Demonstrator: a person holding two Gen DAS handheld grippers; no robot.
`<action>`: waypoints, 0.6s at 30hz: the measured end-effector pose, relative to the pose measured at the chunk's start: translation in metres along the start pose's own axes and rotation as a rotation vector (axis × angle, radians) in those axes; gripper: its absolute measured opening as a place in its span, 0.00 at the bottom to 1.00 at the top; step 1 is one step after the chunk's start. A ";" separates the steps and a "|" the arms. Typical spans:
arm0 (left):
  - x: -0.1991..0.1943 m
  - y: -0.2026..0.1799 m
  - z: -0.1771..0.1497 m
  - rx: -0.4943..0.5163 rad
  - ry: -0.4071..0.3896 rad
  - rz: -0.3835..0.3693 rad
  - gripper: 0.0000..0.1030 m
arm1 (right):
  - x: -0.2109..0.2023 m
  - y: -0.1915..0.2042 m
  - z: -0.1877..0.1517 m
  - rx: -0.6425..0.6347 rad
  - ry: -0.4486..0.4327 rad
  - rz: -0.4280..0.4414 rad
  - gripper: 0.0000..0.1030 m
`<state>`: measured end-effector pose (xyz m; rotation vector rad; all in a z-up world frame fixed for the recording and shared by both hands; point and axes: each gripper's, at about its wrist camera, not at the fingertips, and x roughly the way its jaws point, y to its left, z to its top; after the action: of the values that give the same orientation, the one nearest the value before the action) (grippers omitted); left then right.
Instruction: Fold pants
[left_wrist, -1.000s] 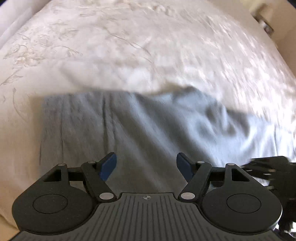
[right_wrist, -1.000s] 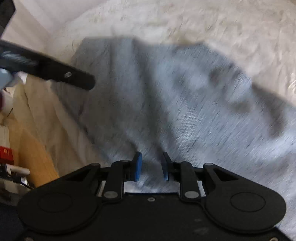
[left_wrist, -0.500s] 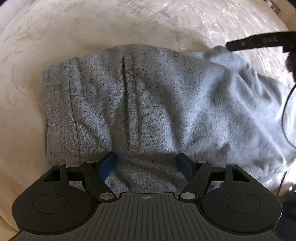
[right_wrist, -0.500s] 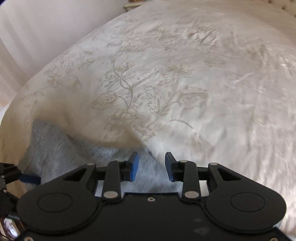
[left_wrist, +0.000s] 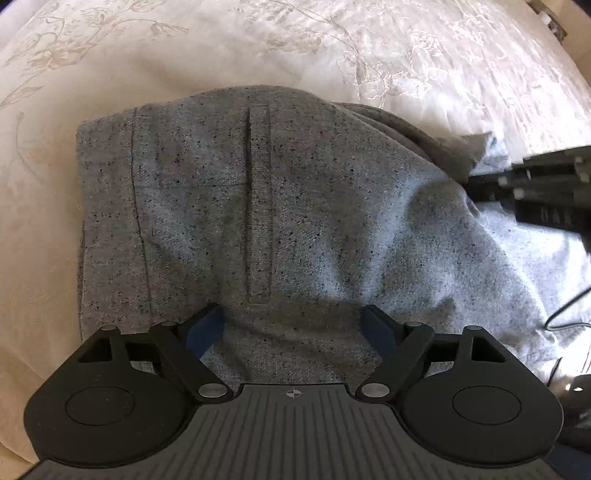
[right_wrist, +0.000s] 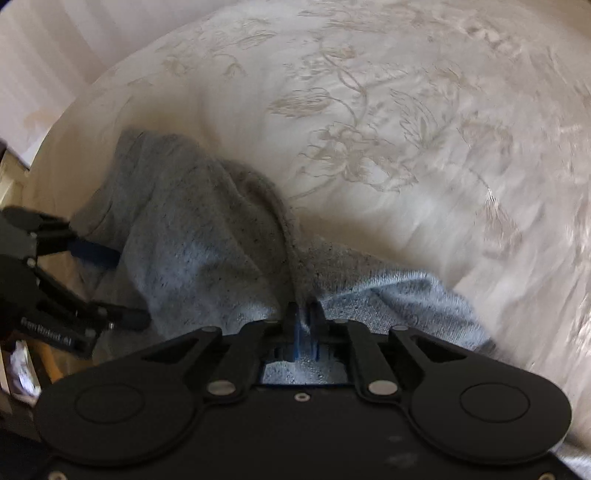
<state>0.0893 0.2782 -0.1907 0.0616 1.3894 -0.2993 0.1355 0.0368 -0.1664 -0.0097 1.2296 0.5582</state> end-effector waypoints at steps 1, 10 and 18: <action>-0.004 0.000 -0.003 -0.002 -0.002 -0.001 0.79 | -0.001 -0.004 0.002 0.038 -0.016 0.002 0.14; -0.007 0.000 -0.012 -0.007 -0.026 -0.008 0.79 | 0.003 -0.039 0.039 0.201 -0.063 0.025 0.30; -0.002 0.001 -0.021 -0.003 -0.037 -0.009 0.79 | 0.012 -0.061 0.045 0.324 -0.042 0.098 0.30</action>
<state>0.0690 0.2842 -0.1925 0.0470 1.3535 -0.3044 0.2024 0.0026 -0.1791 0.3353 1.2721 0.4361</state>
